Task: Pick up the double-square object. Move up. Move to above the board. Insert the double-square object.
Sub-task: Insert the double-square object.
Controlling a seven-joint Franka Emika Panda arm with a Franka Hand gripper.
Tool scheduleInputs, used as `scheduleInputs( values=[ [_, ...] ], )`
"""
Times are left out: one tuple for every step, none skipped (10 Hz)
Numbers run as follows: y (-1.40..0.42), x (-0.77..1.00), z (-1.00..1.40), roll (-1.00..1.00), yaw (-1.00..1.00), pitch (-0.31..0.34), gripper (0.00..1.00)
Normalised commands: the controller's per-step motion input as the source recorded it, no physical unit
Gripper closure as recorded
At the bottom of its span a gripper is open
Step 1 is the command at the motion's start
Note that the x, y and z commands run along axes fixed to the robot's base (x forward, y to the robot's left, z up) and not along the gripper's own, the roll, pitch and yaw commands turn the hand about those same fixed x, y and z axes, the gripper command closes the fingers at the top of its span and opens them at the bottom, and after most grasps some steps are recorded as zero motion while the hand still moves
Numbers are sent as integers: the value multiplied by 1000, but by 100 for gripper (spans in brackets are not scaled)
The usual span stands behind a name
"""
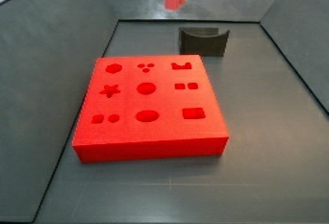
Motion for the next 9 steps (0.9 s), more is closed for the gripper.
scheduleInputs(
  values=[
    [60, 340, -446, -23, -826, 0, 100],
    [71, 317, -466, -21, -846, 0, 100],
    [71, 231, -454, -31, -917, 0, 100],
    [0, 74, -414, -47, -1000, 0, 100],
    [0, 20, -420, -40, -1000, 0, 100],
    [0, 6, -426, -31, -1000, 0, 100],
    [0, 0, -417, -31, -1000, 0, 100],
    [0, 0, -391, -27, -1000, 0, 100],
    [0, 14, -357, -23, -1000, 0, 100]
  ],
)
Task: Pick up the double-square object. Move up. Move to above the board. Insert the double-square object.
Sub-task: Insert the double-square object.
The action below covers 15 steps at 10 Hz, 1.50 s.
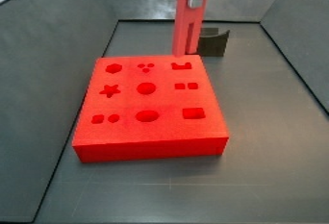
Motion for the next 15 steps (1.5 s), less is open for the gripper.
scheduleInputs(
  values=[
    [0, 37, -334, -13, -1000, 0, 100],
    [0, 40, -337, -13, -1000, 0, 100],
    [0, 40, -334, -17, -1000, 0, 100],
    [86, 223, -240, -16, -911, 0, 100],
    [309, 583, -263, 0, -591, 9, 100],
    [200, 560, -374, 0, -389, 51, 100],
    [34, 280, -274, 0, -171, 73, 100],
    [-40, 291, -323, 16, -226, 81, 100],
    [-29, 309, -263, 0, -669, 44, 100],
    [0, 149, -183, 0, -800, 44, 100],
    [0, -23, 0, 0, 63, -77, 100],
    [23, -134, -3, 20, 0, 0, 100],
    [0, -346, -271, 57, 0, -53, 100],
    [-129, -114, -317, 54, 0, -121, 100],
    [-209, 0, -371, 70, 0, -130, 100]
  ],
)
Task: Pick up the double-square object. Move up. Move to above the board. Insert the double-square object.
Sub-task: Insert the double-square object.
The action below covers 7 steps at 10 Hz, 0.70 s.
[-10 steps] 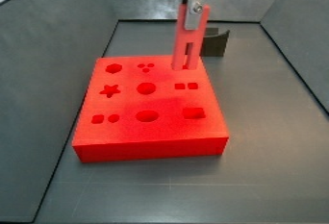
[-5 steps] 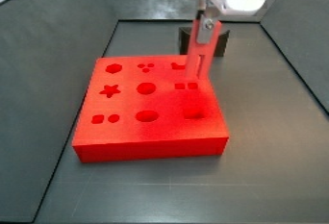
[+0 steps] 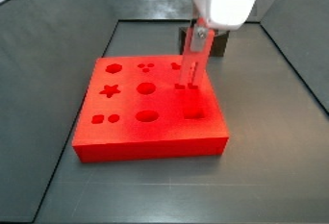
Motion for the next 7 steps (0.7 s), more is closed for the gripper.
scheduleInputs(
  values=[
    [-231, 0, -491, 51, 0, -139, 100],
    [-97, 140, -577, 23, 0, -111, 100],
    [117, 60, -471, 9, 0, -44, 100],
    [126, -143, -397, 41, -34, -13, 100],
    [0, -111, -391, 19, -60, -3, 100],
    [17, -169, -166, 0, -37, 0, 100],
    [189, -320, -126, 0, -23, 0, 100]
  ],
)
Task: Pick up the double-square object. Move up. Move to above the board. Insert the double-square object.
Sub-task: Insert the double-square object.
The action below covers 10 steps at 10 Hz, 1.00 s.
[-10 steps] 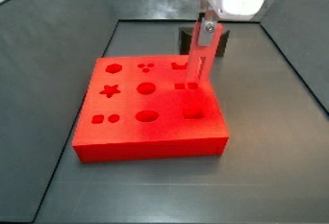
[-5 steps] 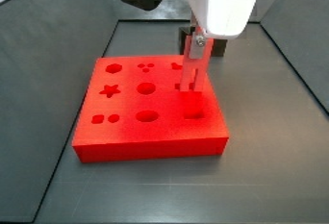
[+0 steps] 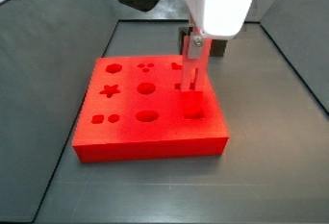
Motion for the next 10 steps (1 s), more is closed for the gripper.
scheduleInputs(
  values=[
    [183, -474, -180, 0, -43, 0, 100],
    [40, -214, -340, 0, -20, 0, 100],
    [0, 0, -560, 0, -26, -60, 100],
    [-51, 131, -706, 9, -14, -83, 100],
    [-66, 274, -714, 19, -51, -67, 100],
    [0, 251, -631, 21, -71, -46, 100],
    [0, 189, -514, 6, -23, -10, 100],
    [17, 166, -440, 0, -3, 0, 100],
    [29, 111, -440, 0, -6, 0, 100],
    [89, 0, -431, 26, 0, 0, 100]
  ],
)
